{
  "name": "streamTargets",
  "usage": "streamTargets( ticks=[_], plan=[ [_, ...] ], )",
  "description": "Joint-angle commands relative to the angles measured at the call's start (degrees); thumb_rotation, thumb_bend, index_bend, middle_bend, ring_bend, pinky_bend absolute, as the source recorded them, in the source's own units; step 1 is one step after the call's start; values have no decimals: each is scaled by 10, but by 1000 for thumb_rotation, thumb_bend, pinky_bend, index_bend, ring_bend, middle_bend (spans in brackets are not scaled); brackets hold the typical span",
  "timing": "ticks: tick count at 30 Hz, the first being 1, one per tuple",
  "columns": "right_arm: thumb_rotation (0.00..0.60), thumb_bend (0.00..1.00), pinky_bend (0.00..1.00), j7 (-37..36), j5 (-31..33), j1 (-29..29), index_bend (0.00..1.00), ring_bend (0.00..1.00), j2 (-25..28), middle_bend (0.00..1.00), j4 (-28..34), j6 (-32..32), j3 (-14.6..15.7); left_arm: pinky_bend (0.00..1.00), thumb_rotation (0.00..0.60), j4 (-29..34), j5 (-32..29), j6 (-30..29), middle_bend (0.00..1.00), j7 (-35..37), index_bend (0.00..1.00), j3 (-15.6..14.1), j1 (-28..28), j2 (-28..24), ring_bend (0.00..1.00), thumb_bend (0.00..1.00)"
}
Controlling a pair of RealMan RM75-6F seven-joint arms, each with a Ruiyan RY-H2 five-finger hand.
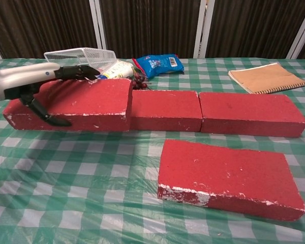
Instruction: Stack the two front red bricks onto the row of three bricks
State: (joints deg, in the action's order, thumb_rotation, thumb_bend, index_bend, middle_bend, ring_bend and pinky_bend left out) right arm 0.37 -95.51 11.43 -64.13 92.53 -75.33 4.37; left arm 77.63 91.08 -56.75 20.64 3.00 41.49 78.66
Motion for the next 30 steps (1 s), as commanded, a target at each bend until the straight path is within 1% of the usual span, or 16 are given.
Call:
streamTargets(
  ticks=[1,6,9,18,24,26,27,28,30],
  plan=[
    [561,108,0,0,5,2,0,0,0,0,-1,5,-2,772,600,-40,-20,36,501,25,0,23,33,16,542,248],
    [562,108,0,-2,18,8,0,0,0,0,-2,19,-7,772,600,-104,-31,72,505,60,0,39,71,46,544,249],
    [561,107,0,-3,26,10,0,0,0,0,-2,24,-9,772,600,-132,-32,85,505,75,0,42,88,61,544,248],
    [562,107,0,-6,38,13,0,0,1,0,-3,32,-14,762,600,-195,-32,112,499,99,0,37,121,101,543,247],
    [562,107,0,-6,42,15,0,0,2,0,-4,35,-15,731,600,-212,-35,115,486,98,0,30,127,112,511,250],
    [561,107,0,-6,42,15,0,0,2,0,-4,35,-14,702,600,-214,-38,117,480,95,0,29,127,113,473,251],
    [562,107,0,-6,41,15,0,0,2,0,-3,35,-14,671,600,-215,-40,117,477,95,0,29,127,114,449,252],
    [562,107,0,-5,41,15,0,0,2,0,-3,35,-14,638,600,-215,-42,118,475,95,0,29,127,114,431,252],
    [562,107,0,-4,41,15,0,0,2,0,-3,35,-14,538,600,-214,-45,120,467,96,0,28,128,113,398,251]
  ],
)
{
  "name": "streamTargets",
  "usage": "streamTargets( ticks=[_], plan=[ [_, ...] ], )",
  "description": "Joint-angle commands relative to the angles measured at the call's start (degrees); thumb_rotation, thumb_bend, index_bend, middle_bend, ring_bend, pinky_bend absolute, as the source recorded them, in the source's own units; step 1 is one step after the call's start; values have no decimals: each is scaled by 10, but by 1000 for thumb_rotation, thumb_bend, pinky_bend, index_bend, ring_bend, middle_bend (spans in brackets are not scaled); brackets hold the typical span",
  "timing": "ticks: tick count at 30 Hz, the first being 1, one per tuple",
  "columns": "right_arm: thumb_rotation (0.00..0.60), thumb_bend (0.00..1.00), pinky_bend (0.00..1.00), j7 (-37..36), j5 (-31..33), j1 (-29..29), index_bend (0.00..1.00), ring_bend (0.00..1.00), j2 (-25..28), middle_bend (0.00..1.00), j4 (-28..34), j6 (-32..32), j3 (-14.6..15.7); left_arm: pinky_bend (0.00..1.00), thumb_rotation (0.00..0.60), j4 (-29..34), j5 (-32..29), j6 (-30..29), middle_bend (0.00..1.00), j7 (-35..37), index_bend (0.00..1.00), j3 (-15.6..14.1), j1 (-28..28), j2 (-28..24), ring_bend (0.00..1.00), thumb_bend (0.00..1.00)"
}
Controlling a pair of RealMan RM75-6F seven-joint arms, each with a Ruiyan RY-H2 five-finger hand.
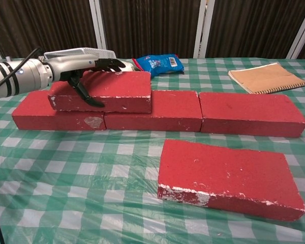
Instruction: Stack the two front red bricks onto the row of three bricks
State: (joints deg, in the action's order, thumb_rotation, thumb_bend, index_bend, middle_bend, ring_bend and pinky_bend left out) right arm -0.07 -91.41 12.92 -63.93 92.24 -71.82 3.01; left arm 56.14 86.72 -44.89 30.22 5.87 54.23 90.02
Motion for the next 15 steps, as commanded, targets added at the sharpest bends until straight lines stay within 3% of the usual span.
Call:
streamTargets(
  ticks=[1,10,15],
  plan=[
    [562,108,0,1,0,0,0,0,0,0,0,0,0,497,600,1,-3,3,460,1,0,-1,1,-1,381,251],
    [562,108,0,2,0,-2,0,0,1,0,2,-4,1,269,600,8,-4,4,327,7,0,-8,2,-5,191,247],
    [562,107,0,3,-1,-3,0,0,2,0,3,-5,1,211,600,12,-8,11,238,6,0,-10,5,-7,121,235]
  ],
)
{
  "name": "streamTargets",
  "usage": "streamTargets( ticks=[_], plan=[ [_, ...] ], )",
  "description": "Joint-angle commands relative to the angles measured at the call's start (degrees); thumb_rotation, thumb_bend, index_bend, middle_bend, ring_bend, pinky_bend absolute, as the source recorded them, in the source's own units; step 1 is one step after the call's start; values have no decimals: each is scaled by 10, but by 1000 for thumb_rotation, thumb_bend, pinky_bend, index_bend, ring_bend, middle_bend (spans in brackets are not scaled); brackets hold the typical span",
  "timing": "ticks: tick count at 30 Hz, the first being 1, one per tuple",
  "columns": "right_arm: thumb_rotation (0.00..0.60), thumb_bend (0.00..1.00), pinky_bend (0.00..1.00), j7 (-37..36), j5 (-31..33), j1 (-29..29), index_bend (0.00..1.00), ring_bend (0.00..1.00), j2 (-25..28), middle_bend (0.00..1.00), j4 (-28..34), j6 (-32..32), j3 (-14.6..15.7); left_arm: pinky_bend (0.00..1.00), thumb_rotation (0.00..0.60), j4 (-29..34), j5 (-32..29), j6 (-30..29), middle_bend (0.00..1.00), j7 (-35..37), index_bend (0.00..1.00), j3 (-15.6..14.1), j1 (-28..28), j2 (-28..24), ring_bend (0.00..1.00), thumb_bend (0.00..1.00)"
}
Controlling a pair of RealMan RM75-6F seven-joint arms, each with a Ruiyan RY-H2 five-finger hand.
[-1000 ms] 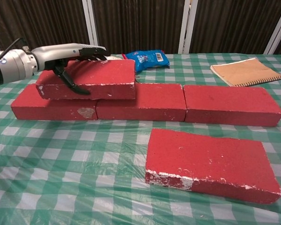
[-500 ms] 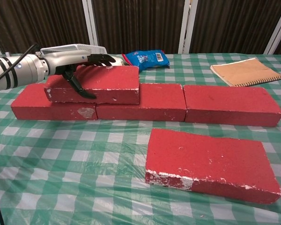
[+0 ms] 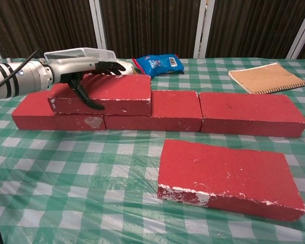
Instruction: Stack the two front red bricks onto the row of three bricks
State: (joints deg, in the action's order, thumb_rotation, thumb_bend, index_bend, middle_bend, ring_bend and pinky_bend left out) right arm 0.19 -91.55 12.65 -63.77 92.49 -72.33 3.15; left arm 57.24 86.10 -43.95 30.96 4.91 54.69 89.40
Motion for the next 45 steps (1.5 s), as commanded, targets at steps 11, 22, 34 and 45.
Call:
streamTargets(
  ticks=[11,22,34,45],
  plan=[
    [562,107,0,12,14,-2,0,0,2,0,7,3,-3,167,600,1,-11,9,53,-10,0,-1,3,1,27,209],
    [562,109,0,21,18,-3,0,0,2,0,11,5,-4,141,600,10,-13,8,0,-17,0,-2,3,-4,0,209],
    [562,112,0,25,19,-4,0,0,2,0,12,4,-4,93,600,18,-16,13,0,-18,0,-3,6,-9,0,195],
    [564,113,0,27,19,-5,0,0,1,0,12,2,-5,46,600,31,-12,-6,0,-20,0,-2,0,-14,0,194]
  ],
)
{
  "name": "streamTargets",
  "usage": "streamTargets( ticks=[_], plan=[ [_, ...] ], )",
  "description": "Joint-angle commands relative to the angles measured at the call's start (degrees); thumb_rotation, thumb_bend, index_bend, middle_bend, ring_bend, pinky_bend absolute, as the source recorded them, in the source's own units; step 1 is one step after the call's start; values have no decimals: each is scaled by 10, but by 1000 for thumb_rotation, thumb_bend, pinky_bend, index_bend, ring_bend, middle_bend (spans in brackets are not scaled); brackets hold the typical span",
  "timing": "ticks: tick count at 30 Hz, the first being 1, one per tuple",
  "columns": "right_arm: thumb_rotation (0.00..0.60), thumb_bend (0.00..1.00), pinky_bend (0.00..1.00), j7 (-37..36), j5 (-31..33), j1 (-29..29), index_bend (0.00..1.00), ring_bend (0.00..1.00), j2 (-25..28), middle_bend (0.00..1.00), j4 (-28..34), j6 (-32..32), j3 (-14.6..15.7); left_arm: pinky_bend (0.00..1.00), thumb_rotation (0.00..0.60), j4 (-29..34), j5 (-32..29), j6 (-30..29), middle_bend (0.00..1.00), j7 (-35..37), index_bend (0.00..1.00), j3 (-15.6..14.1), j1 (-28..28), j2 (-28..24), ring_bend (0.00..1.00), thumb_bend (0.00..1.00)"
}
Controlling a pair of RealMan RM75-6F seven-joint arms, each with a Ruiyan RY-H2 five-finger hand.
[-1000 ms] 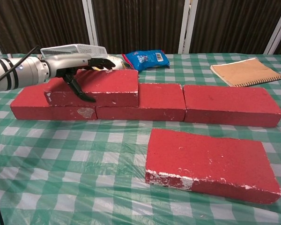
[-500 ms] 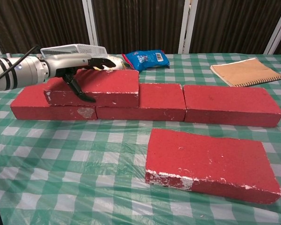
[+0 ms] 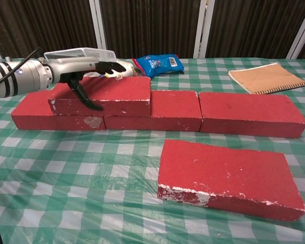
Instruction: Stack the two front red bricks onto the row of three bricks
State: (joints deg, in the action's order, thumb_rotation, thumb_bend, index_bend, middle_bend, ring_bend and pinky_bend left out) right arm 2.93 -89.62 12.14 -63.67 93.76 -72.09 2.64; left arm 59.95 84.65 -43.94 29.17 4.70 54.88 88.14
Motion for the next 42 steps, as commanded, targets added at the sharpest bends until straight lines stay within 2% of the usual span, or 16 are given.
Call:
streamTargets(
  ticks=[1,6,8,13,16,19,22,26,31,34,42],
  plan=[
    [563,113,0,0,-1,0,0,0,0,0,-1,-1,0,42,600,7,4,-9,0,-5,0,0,-2,-2,0,194],
    [562,113,0,-7,-11,0,0,0,-5,0,-5,-6,0,32,600,36,10,-32,0,-29,0,-3,-12,-19,0,195],
    [560,113,0,-26,-29,2,0,0,-9,0,-9,-12,5,30,600,59,18,-63,0,-57,0,-9,-28,-36,0,196],
    [555,111,0,-83,-65,8,0,0,-36,0,-21,-20,15,29,600,118,16,-170,0,-164,0,-31,-111,-81,0,192],
    [555,111,0,-99,-79,17,0,0,-50,0,-19,-3,26,29,600,147,6,-224,0,-213,0,-53,-170,-101,0,199],
    [555,111,0,-110,-82,28,0,0,-72,0,-13,20,31,29,600,167,6,-268,0,-212,0,-75,-221,-117,0,202],
    [557,111,0,-100,-74,37,0,0,-106,0,-22,40,27,29,600,158,9,-302,0,-195,0,-90,-261,-120,0,207],
    [558,111,0,-70,-55,52,0,0,-144,0,-22,69,15,29,600,129,6,-323,0,-182,0,-95,-295,-109,0,211],
    [558,111,0,-44,-42,59,0,0,-159,0,-20,81,7,29,600,119,8,-321,0,-169,0,-94,-300,-107,0,213],
    [557,111,0,-4,8,85,0,0,-186,0,-8,138,-15,29,600,104,7,-309,0,-145,0,-90,-302,-105,0,214],
    [557,111,0,87,94,107,0,0,-212,0,10,181,-36,29,600,92,21,-304,0,-120,0,-81,-306,-107,0,212]
  ],
)
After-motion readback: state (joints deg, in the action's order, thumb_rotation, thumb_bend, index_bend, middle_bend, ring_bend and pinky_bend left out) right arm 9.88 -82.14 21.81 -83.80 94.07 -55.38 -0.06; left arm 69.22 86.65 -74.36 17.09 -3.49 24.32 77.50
